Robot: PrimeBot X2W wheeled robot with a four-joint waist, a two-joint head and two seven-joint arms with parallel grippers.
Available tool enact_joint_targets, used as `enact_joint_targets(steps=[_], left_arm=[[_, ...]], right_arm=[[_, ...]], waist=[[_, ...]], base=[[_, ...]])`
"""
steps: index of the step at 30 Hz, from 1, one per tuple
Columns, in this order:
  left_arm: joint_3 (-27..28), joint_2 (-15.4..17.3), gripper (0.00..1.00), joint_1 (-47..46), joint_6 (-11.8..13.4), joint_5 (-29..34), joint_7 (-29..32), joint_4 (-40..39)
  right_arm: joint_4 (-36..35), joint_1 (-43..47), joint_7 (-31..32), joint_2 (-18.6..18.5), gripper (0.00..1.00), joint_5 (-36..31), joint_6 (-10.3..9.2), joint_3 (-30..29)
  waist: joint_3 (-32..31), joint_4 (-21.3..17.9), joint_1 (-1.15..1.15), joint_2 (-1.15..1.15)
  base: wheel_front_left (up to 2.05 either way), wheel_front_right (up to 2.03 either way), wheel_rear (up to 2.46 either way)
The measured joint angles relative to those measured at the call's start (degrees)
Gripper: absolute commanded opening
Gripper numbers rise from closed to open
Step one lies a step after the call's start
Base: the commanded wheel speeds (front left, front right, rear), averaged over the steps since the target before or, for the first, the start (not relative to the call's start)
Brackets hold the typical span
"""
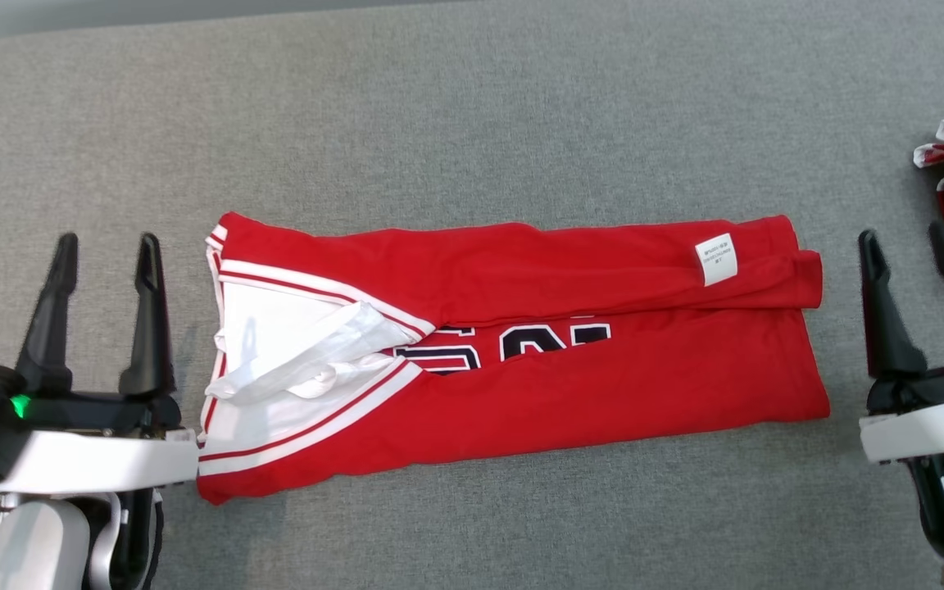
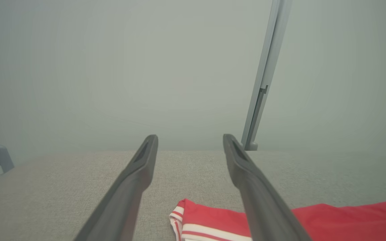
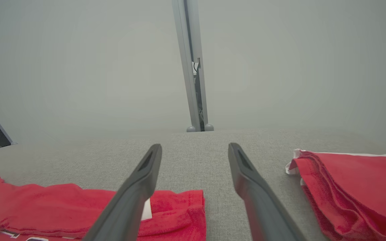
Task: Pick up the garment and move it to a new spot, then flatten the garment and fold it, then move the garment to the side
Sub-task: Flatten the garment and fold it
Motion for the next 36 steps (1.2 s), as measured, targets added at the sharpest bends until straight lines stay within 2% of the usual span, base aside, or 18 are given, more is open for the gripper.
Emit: enact_joint_targets(steps=[7, 14, 21, 25, 30, 36], left_arm=[[1.21, -2.86, 1.0, 2.0, -2.92, 3.88, 0.0, 2.92], [2.27, -4.64, 1.0, 2.36, -4.93, 5.91, -0.01, 4.57], [3.09, -5.79, 1.0, 2.34, -6.27, 7.48, -0.01, 5.12], [3.24, -6.62, 1.0, 1.31, -6.94, 8.1, 0.0, 5.08], [2.79, -7.55, 1.0, -0.27, -7.93, 8.83, 0.0, 5.39], [3.03, -8.25, 1.0, -1.08, -8.72, 9.28, -0.01, 5.98]], right_arm=[[1.13, 2.2, 1.26, 1.94, 1.0, -2.05, 0.0, 0.19], [2.07, 2.77, 2.16, 2.07, 1.0, -2.01, 0.0, -0.07], [6.28, 2.41, 3.96, 0.79, 1.0, -1.42, 0.01, -3.85], [11.81, -1.82, 4.69, 0.73, 1.0, -0.76, 0.0, -5.12], [18.96, -6.48, 5.23, 1.59, 1.0, 0.2, 0.0, -1.72], [24.58, -7.7, 5.16, 2.23, 1.0, 2.48, 0.0, 5.04]], waist=[[-2.4, 0.83, 0.0, 0.0], [-3.55, 1.64, 0.0, 0.0], [-3.51, 1.97, 0.0, 0.0], [-2.02, 2.06, 0.0, 0.0], [-0.22, 2.48, 0.0, 0.0], [0.77, 3.15, 0.0, 0.0]], base=[[0.0, 0.0, 0.0], [0.0, 0.0, 0.0], [0.0, 0.0, 0.0], [0.0, 0.0, 0.0], [0.0, 0.0, 0.0], [0.0, 0.0, 0.0]])
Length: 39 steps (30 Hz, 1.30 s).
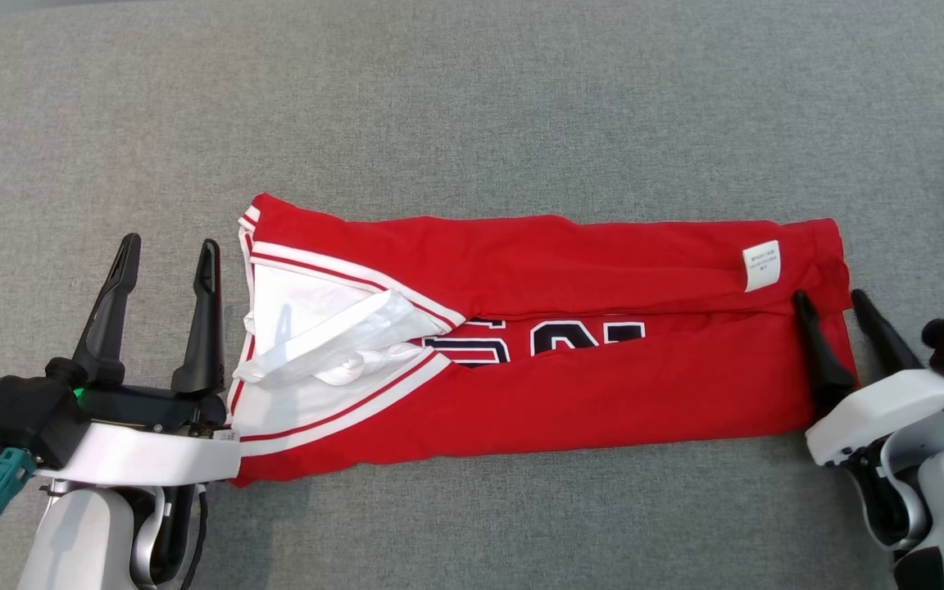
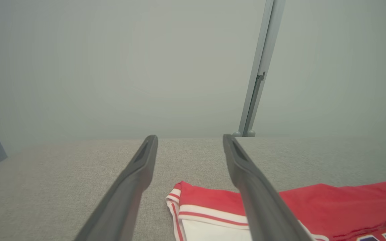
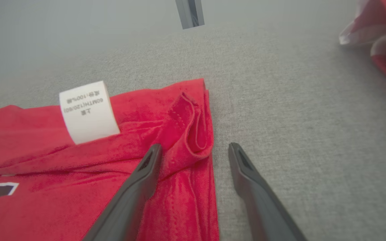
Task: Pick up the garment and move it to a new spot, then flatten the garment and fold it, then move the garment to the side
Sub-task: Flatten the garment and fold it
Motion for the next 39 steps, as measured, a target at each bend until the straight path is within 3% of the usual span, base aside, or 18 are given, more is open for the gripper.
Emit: enact_joint_targets(steps=[10, 13, 14, 16, 17, 18, 26, 35, 39], left_arm=[[1.43, -0.87, 1.0, -0.07, -0.71, 1.03, 0.0, 0.51], [1.6, -1.02, 1.0, -0.14, -0.92, 1.29, 0.0, 0.54], [1.65, -1.02, 1.0, -0.18, -1.03, 1.51, 0.0, 0.55], [1.65, -1.11, 1.0, -0.4, -1.19, 1.57, 0.0, 0.6], [1.68, -1.12, 1.0, -0.52, -1.23, 1.66, 0.0, 0.62], [1.72, -1.12, 1.0, -0.6, -1.25, 1.8, 0.0, 0.63], [2.52, -1.67, 1.0, -0.63, -1.67, 2.14, 0.0, 0.81], [3.8, -2.15, 1.0, -0.51, -1.93, 2.59, 0.0, 0.59], [3.83, -2.31, 1.0, -0.42, -2.0, 2.86, 0.0, 0.63]], right_arm=[[1.05, 1.41, -3.65, 0.74, 0.96, 4.05, -0.01, 5.88], [2.05, 0.68, -4.35, 0.81, 0.85, 4.98, -0.01, 6.34], [2.36, 0.35, -4.54, 0.79, 0.5, 5.25, -0.01, 6.7], [2.7, -0.35, -4.66, 0.69, 0.48, 6.27, -0.01, 7.15], [2.98, -0.78, -4.75, 0.57, 0.32, 6.61, -0.01, 7.55], [3.27, -1.07, -4.9, 0.46, 0.0, 6.84, -0.01, 7.95], [4.13, -1.18, -6.14, -1.08, 0.0, 9.76, 0.09, 8.21], [0.37, 2.02, -7.57, -8.14, 0.0, 10.51, 0.02, -1.78], [-4.32, 2.56, -6.69, -7.82, 0.0, 9.22, 0.01, -2.37]], waist=[[0.11, -0.76, 0.0, 0.0], [0.13, -1.04, 0.0, 0.0], [0.16, -1.08, 0.0, 0.0], [0.22, -1.04, 0.0, 0.0], [0.25, -1.05, 0.0, 0.0], [0.28, -1.06, 0.0, 0.0], [0.27, -1.27, 0.0, 0.0], [-0.44, -2.8, 0.0, 0.0], [-0.99, -3.29, 0.0, 0.0]], base=[[0.0, 0.0, 0.0], [0.0, 0.0, 0.0], [0.0, 0.0, 0.0], [0.0, 0.0, 0.0], [0.0, 0.0, 0.0], [0.0, 0.0, 0.0], [0.0, 0.0, 0.0], [0.0, 0.0, 0.0], [0.0, 0.0, 0.0]])
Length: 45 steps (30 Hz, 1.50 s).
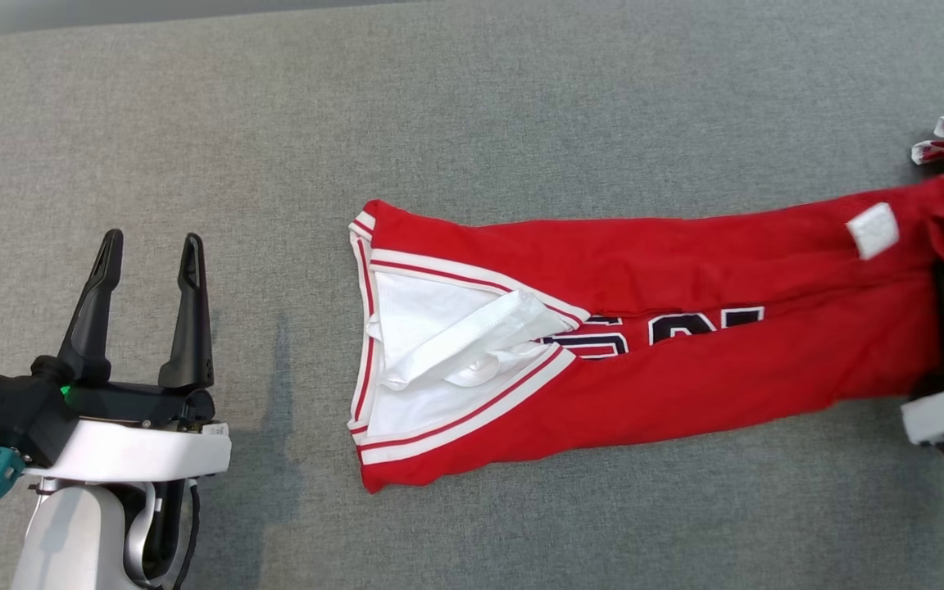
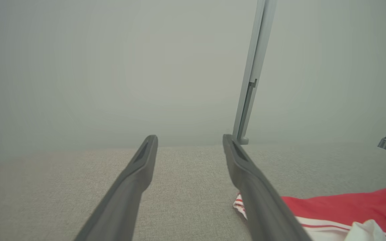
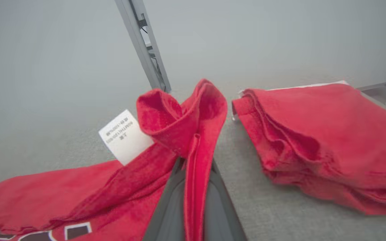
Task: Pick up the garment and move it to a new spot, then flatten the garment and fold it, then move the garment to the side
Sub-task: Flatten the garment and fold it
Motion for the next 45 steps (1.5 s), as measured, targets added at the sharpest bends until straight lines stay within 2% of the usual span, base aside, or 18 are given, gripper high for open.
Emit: enact_joint_targets(steps=[1, 7, 11, 14, 18, 22, 33, 34, 35, 36, 41, 45], left_arm=[[0.0, 0.0, 1.0, 0.0, 0.0, 0.0, 0.0, 0.0], [-0.1, -0.15, 1.0, 0.44, -0.15, 0.22, 0.0, 0.24], [-0.67, -0.18, 1.0, 0.44, -0.19, 0.32, 0.01, 0.42], [-1.29, -0.23, 1.0, 0.35, -0.2, 0.32, 0.0, 0.55], [-2.76, -0.64, 1.0, -0.27, -0.24, 0.29, 0.0, 0.89], [-3.91, -1.11, 1.0, -1.18, -0.25, 0.0, 0.0, 1.4], [-5.6, -1.89, 1.0, -3.37, -0.59, -0.65, 0.0, 2.77], [-5.63, -1.89, 1.0, -3.48, -0.59, -0.65, 0.0, 2.86], [-5.66, -1.88, 1.0, -3.6, -0.59, -0.65, 0.0, 2.89], [-5.67, -1.86, 1.0, -3.73, -0.59, -0.67, 0.0, 2.92], [-5.46, -1.58, 1.0, -3.78, -0.59, -0.81, 0.0, 3.03], [-4.85, -1.35, 1.0, -3.69, -0.59, -0.81, 0.0, 2.99]], right_arm=[[0.0, 0.0, 0.0, 0.0, 0.0, 0.0, 0.0, 0.0], [-12.17, -1.46, 4.41, 4.89, 0.0, -1.88, 0.0, 4.14], [-18.11, -3.3, 7.61, 10.27, 0.0, -3.44, -0.01, 7.88], [-19.85, -5.49, 9.07, 14.45, 0.0, -4.46, 0.0, 11.71], [-17.5, -7.65, 9.89, 16.97, 0.0, -5.48, 0.0, 17.91], [-11.0, -8.87, 8.65, 17.74, 0.0, -5.41, -0.01, 22.94], [1.31, -16.28, 0.51, 17.79, 0.01, 4.7, -0.01, 36.35], [1.77, -16.63, 0.12, 17.8, 0.43, 5.17, -0.01, 37.1], [2.2, -16.97, 0.0, 17.81, 0.94, 5.64, -0.01, 37.73], [2.35, -17.31, -0.38, 17.75, 1.0, 6.17, -0.01, 38.46], [0.69, -18.01, -0.94, 17.86, 1.0, 7.73, -0.01, 40.5], [-3.0, -17.76, -1.14, 17.9, 1.0, 6.27, -0.01, 38.97]], waist=[[0.0, 0.0, 0.0, 0.0], [-1.02, -0.34, 0.0, 0.0], [-1.4, 0.08, 0.0, 0.0], [-1.36, 0.87, 0.0, 0.0], [-1.02, 2.53, 0.0, 0.0], [-0.31, 4.62, 0.0, 0.0], [2.55, 7.73, 0.0, 0.0], [2.6, 7.67, 0.0, 0.0], [2.64, 7.6, 0.0, 0.0], [2.66, 7.48, 0.0, 0.0], [2.43, 6.41, 0.0, 0.0], [1.91, 5.16, 0.0, 0.0]], base=[[0.0, 0.0, 0.0], [0.0, 0.0, 0.0], [0.0, 0.0, 0.0], [0.0, 0.0, 0.0], [0.0, 0.0, 0.0], [0.0, 0.0, 0.0], [0.0, 0.0, 0.0], [0.0, 0.0, 0.0], [0.0, 0.0, 0.0], [0.0, 0.0, 0.0], [0.0, 0.0, 0.0], [0.0, 0.0, 0.0]])
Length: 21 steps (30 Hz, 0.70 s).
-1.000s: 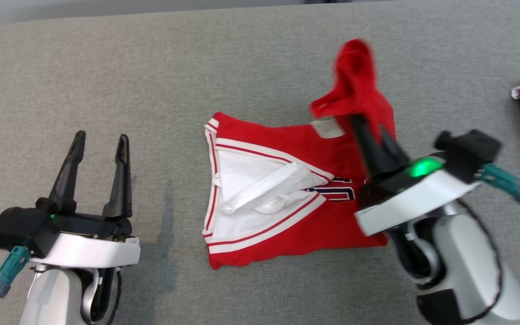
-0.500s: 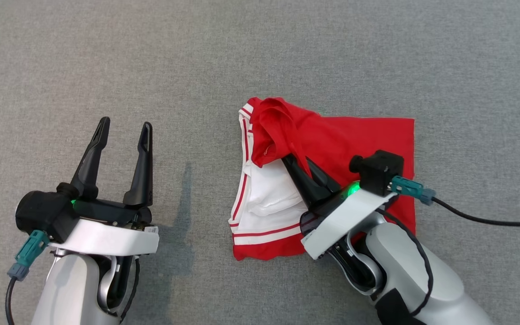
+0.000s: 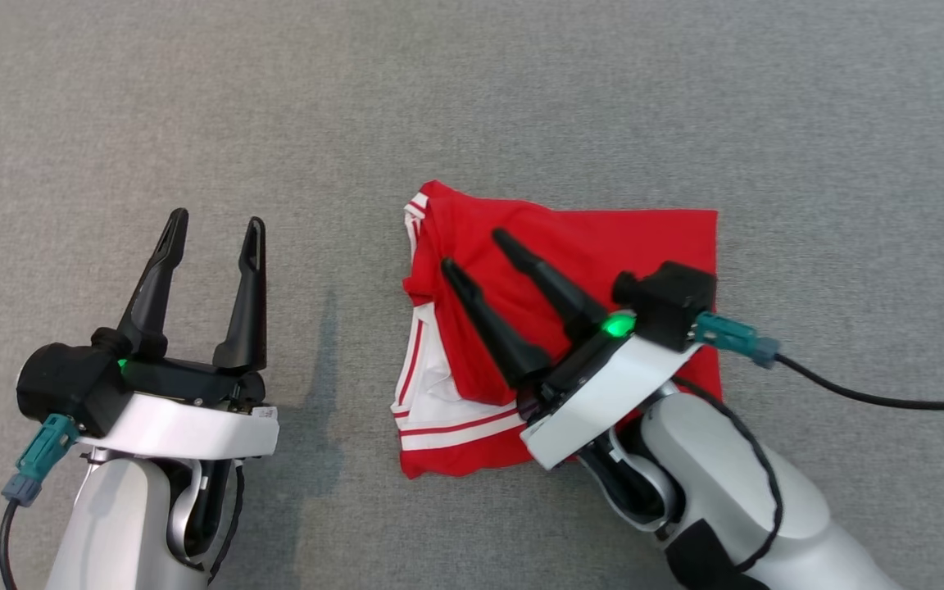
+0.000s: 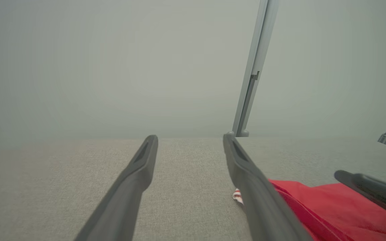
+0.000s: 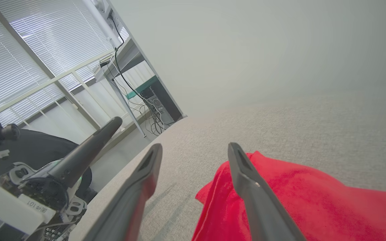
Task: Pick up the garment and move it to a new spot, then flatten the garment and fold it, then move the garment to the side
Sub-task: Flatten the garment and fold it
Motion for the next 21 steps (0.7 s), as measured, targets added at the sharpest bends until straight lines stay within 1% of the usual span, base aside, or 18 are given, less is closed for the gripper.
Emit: enact_joint_targets(steps=[2, 5, 9, 15, 20, 21], left_arm=[[0.37, 0.12, 1.0, 0.2, 0.0, 0.02, 0.0, -0.04], [1.05, 0.26, 1.0, 0.87, -0.01, 0.11, 0.0, -0.08], [2.23, 0.55, 1.0, 1.87, -0.01, 0.53, 0.0, -0.18], [3.59, 1.01, 1.0, 3.28, 0.08, 1.44, 0.0, 0.35], [4.01, 1.53, 1.0, 4.87, 0.43, 1.62, 0.0, 1.21], [4.0, 1.58, 1.0, 5.24, 0.44, 1.62, 0.0, 1.32]], right_arm=[[-2.22, 0.98, -0.05, 0.0, 1.0, -1.8, 0.0, -2.74], [-6.02, 3.65, -0.08, -0.77, 1.0, -5.41, 0.0, -9.07], [-11.31, 8.6, 0.13, -3.54, 1.0, -10.25, 0.0, -19.07], [-16.75, 15.59, 3.15, -6.76, 1.0, -16.73, 0.0, -31.75], [-18.17, 20.93, 4.86, -9.7, 1.0, -20.61, 0.0, -38.35], [-18.27, 21.97, 4.9, -9.99, 1.0, -20.5, 0.0, -39.32]], waist=[[-0.36, -0.65, 0.0, 0.0], [-0.96, -1.55, 0.0, 0.0], [-1.85, -2.77, 0.0, 0.0], [-3.49, -4.25, 0.0, 0.0], [-5.24, -5.02, 0.0, 0.0], [-5.61, -5.12, 0.0, 0.0]], base=[[0.0, 0.0, 0.0], [0.0, 0.0, 0.0], [0.0, 0.0, 0.0], [0.0, 0.0, 0.0], [0.0, 0.0, 0.0], [0.0, 0.0, 0.0]])
